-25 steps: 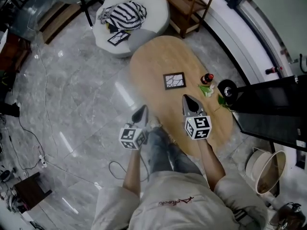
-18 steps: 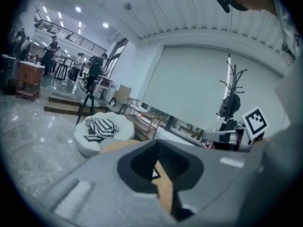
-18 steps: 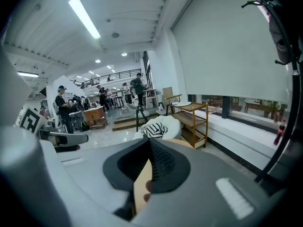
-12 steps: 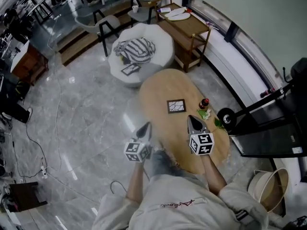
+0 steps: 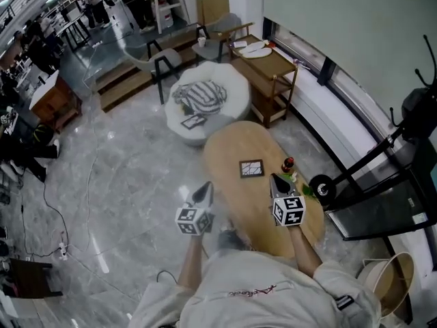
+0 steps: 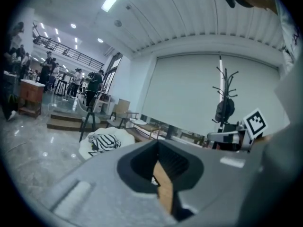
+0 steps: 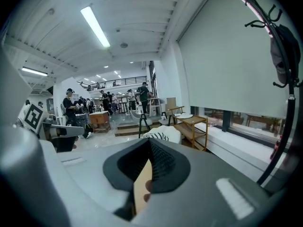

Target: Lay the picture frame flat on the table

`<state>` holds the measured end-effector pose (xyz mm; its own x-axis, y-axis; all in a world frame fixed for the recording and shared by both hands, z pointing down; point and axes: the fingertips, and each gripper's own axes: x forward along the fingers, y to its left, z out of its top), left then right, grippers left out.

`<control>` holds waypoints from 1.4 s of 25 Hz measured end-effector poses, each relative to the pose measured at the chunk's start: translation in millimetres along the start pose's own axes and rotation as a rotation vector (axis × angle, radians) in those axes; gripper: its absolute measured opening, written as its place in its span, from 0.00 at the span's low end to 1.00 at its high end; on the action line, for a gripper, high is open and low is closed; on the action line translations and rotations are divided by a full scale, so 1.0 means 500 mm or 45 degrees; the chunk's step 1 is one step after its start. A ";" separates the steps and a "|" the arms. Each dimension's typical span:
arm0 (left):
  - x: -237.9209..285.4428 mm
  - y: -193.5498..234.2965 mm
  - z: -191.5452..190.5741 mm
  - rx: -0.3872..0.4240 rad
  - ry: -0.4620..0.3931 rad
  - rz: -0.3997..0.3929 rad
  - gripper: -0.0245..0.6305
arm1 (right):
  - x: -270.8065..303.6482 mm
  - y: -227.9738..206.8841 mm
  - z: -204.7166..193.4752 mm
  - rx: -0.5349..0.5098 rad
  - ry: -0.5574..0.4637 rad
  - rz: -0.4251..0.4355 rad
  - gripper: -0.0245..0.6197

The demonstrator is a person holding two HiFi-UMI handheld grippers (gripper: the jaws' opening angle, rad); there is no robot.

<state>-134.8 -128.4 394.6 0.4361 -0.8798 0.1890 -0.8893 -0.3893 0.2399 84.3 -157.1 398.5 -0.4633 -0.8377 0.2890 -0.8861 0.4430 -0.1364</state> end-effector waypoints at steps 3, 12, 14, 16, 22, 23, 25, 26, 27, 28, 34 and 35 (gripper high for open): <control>-0.021 -0.024 0.024 0.022 -0.021 0.002 0.04 | -0.029 -0.004 0.015 0.006 -0.032 0.000 0.04; -0.051 -0.088 0.070 0.083 -0.082 -0.014 0.04 | -0.093 -0.005 0.044 0.002 -0.092 0.008 0.04; -0.057 -0.093 0.081 0.092 -0.094 -0.016 0.04 | -0.098 -0.002 0.053 -0.003 -0.106 0.001 0.04; -0.067 -0.096 0.089 0.101 -0.103 -0.011 0.04 | -0.102 0.004 0.058 -0.001 -0.114 -0.002 0.04; -0.085 -0.100 0.089 0.104 -0.109 -0.004 0.04 | -0.103 0.013 0.064 -0.002 -0.127 0.010 0.04; -0.087 -0.099 0.090 0.107 -0.112 -0.002 0.04 | -0.102 0.016 0.064 -0.001 -0.127 0.013 0.04; -0.088 -0.096 0.093 0.108 -0.117 -0.001 0.04 | -0.100 0.020 0.064 -0.001 -0.127 0.018 0.04; -0.087 -0.095 0.094 0.105 -0.121 -0.001 0.04 | -0.099 0.020 0.065 -0.003 -0.127 0.021 0.04; -0.087 -0.095 0.097 0.101 -0.126 -0.001 0.04 | -0.098 0.020 0.065 -0.003 -0.127 0.023 0.04; -0.086 -0.095 0.101 0.101 -0.131 0.001 0.04 | -0.097 0.019 0.065 -0.003 -0.129 0.024 0.04; -0.086 -0.105 0.107 0.110 -0.132 -0.004 0.04 | -0.102 0.020 0.056 -0.003 -0.118 0.025 0.04; -0.086 -0.106 0.107 0.109 -0.130 -0.005 0.04 | -0.102 0.021 0.055 -0.001 -0.116 0.026 0.04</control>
<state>-113.7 -84.3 322.9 0.4274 -0.8996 0.0892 -0.8979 -0.4110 0.1573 98.5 -118.5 356.2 -0.4804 -0.8542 0.1990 -0.8766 0.4603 -0.1403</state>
